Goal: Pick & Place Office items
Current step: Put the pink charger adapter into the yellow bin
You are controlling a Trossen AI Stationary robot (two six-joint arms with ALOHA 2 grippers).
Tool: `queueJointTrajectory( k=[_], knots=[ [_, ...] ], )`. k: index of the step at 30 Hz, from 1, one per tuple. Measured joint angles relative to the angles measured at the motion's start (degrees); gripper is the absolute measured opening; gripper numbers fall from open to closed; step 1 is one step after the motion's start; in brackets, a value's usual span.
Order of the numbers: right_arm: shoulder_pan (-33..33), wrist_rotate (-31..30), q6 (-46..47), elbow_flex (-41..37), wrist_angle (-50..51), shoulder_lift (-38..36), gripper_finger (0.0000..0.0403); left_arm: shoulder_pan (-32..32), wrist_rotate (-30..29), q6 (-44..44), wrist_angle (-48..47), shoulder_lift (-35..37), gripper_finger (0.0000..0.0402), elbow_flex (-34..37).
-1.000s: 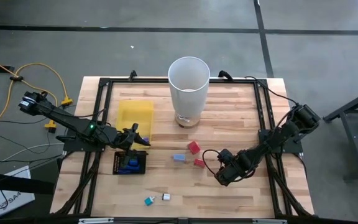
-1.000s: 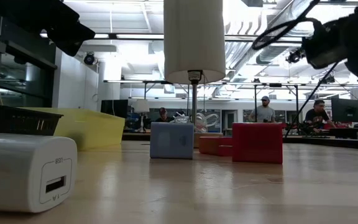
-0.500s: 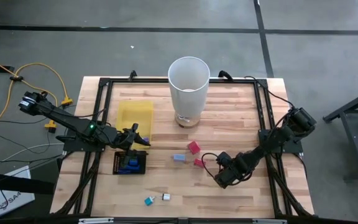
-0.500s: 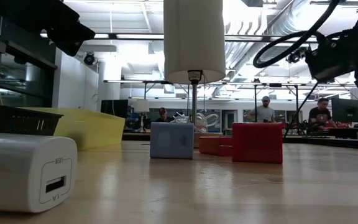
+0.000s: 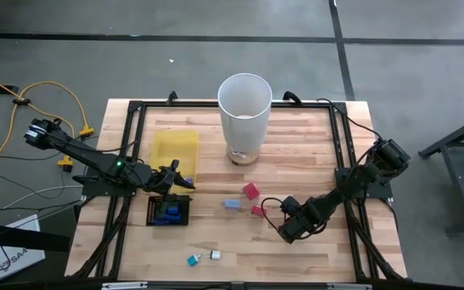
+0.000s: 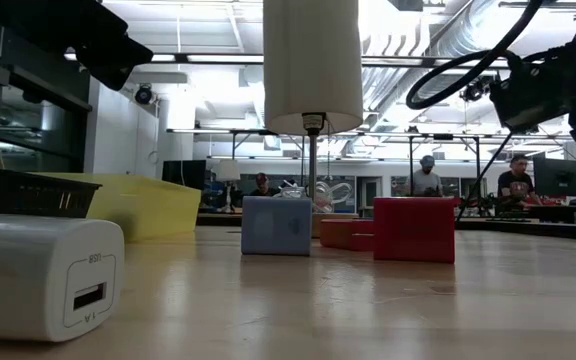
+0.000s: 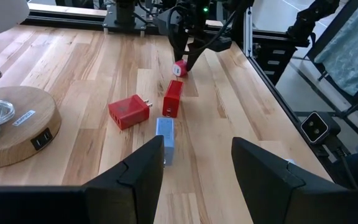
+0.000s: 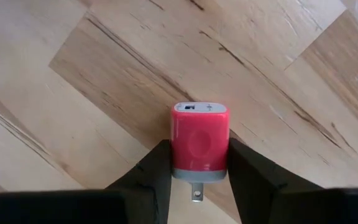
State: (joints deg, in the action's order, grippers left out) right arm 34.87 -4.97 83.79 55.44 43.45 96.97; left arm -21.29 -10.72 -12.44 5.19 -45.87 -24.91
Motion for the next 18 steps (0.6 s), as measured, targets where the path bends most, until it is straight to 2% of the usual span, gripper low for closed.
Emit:
queueJointTrajectory(
  k=[9, 18],
  knots=[
    [0.00, 0.41, -0.36, 0.00, 0.01, 0.00, 0.0122, 0.01, 0.00, 0.02, 0.02, 0.00, 0.0183, 0.00],
    [0.02, -1.20, -6.33, -0.02, -1.37, -0.77, 0.0117, 0.00, 0.00, 0.02, 0.02, 0.00, 0.0183, 0.00]
  ],
)
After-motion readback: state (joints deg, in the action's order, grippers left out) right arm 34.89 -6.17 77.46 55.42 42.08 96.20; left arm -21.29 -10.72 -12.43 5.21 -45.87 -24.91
